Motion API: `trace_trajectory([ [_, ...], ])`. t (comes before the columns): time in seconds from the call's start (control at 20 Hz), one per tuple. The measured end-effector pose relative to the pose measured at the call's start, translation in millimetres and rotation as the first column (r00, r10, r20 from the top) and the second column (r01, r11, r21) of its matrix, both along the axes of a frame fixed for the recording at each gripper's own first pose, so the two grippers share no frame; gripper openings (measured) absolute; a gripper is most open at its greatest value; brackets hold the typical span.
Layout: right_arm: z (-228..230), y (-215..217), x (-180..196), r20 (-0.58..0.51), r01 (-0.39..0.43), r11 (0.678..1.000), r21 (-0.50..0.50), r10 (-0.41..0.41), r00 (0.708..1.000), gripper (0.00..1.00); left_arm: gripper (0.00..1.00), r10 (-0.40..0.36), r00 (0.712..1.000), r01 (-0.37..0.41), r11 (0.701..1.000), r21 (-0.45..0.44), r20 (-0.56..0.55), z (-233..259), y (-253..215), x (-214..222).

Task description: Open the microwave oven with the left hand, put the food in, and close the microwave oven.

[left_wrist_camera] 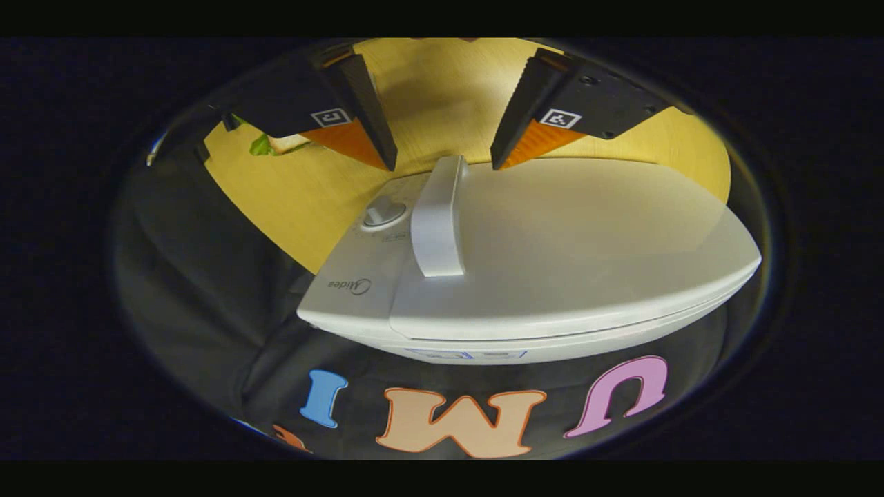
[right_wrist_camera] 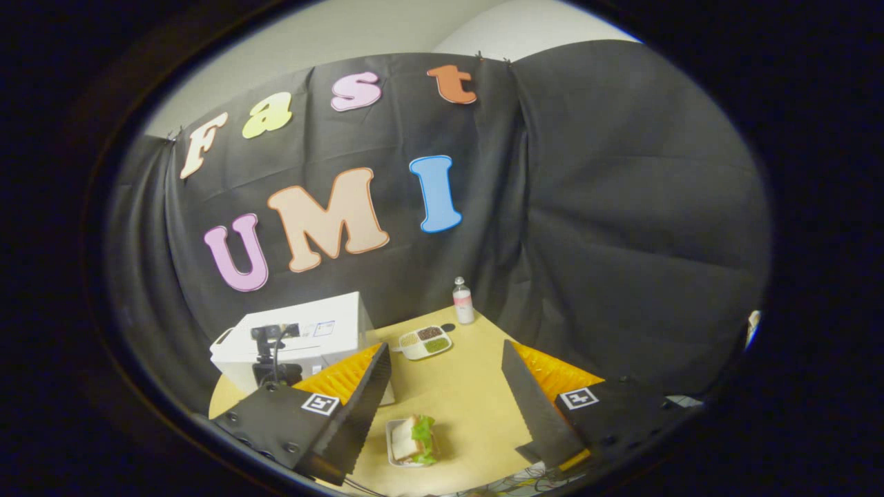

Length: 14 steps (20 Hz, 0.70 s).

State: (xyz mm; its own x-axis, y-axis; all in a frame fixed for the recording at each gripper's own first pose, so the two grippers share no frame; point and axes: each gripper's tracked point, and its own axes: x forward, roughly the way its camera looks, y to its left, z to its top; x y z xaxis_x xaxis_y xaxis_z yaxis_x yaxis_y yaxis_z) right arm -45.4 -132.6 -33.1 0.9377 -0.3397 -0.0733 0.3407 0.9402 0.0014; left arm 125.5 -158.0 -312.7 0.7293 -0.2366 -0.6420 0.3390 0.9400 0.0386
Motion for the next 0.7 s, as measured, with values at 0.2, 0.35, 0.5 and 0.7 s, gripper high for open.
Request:
trace_trajectory([
  [0.2, -3, -2, 2, -0.002, 0.007, 1.0, 0.007, -0.007, 1.0, 0.92, 0.77, 0.018, 0.999, -0.017, 1.0, 0.024, -0.044, -15, -1, 12],
  [0.35, -4, -2, 4, 0.006, 0.009, 1.0, 0.027, -0.01, 1.0, 0.92, 0.68, 0.038, 0.996, -0.037, 0.999, 0.013, -0.075, -20, -5, 18],
  [0.5, -7, -3, 3, 0.004, 0.014, 1.0, 0.023, -0.014, 1.0, 0.99, 0.45, 0.05, 0.996, -0.05, 0.999, -0.004, -0.076, -19, -9, 25],
  [0.7, -6, -4, 0, 0.006, 0.012, 1.0, 0.024, -0.013, 1.0, 0.99, 0.34, 0.078, 0.993, -0.08, 0.996, -0.029, -0.086, -20, -3, 28],
])
